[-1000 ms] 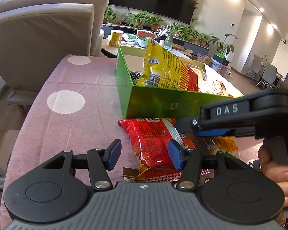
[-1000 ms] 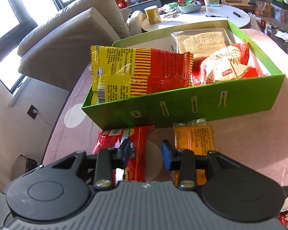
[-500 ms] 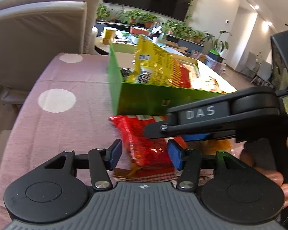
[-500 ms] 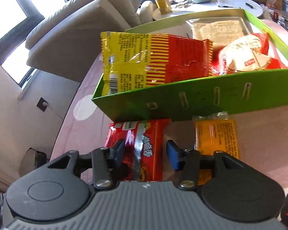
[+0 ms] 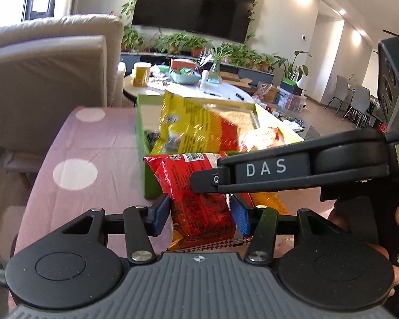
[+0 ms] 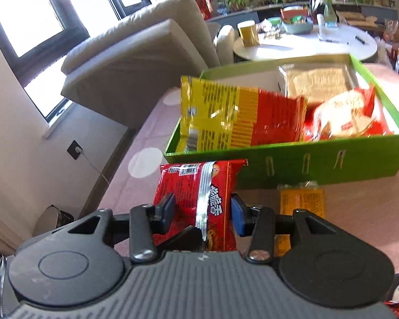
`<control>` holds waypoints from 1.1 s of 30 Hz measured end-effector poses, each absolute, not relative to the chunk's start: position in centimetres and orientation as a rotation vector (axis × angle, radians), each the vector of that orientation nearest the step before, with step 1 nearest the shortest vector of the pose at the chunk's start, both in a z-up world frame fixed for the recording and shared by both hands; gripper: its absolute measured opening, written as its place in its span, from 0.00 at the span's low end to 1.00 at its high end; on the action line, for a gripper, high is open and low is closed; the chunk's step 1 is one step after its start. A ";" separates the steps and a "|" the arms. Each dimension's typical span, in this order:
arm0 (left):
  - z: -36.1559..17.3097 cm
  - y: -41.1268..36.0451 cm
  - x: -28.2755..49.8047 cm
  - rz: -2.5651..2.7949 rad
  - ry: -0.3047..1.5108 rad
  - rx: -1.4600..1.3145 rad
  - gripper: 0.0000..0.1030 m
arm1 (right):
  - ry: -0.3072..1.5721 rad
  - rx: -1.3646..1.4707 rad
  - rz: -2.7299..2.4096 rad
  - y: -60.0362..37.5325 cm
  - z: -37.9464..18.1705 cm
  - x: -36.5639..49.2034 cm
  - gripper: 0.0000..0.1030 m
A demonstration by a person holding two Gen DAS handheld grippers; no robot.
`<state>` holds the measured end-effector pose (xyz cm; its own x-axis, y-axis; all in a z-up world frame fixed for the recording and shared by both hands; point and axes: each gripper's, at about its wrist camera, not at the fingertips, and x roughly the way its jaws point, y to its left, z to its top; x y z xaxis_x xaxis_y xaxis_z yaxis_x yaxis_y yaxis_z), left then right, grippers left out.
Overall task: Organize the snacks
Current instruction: 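Lift the silver-striped red bag with the right tool over the box, then lower the red bag into the box and open the right tool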
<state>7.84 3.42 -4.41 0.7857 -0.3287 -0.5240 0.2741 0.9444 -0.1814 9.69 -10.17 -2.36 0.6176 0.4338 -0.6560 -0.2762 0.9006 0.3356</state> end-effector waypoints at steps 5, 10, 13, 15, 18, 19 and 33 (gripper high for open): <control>-2.0 2.1 8.5 -0.346 0.513 -0.062 0.46 | 0.735 0.194 0.401 -11.0 -0.5 9.4 0.53; -0.3 0.7 10.6 -0.374 0.461 -0.042 0.47 | 0.653 0.175 0.378 -11.9 1.8 10.4 0.53; 0.5 0.3 12.4 -0.371 0.448 -0.033 0.47 | 0.623 0.161 0.360 -12.1 2.7 11.9 0.53; 1.1 0.3 13.6 -0.369 0.441 -0.032 0.48 | 0.613 0.164 0.357 -12.2 3.1 13.0 0.53; 2.1 0.4 15.4 -0.366 0.427 -0.033 0.48 | 0.602 0.185 0.360 -12.6 3.7 14.8 0.53; 2.3 0.4 16.1 -0.366 0.422 -0.031 0.48 | 0.594 0.189 0.361 -12.6 3.8 15.4 0.53; 1.0 0.0 22.8 -0.319 0.453 0.044 0.49 | 0.571 0.180 0.371 -12.0 3.0 21.6 0.53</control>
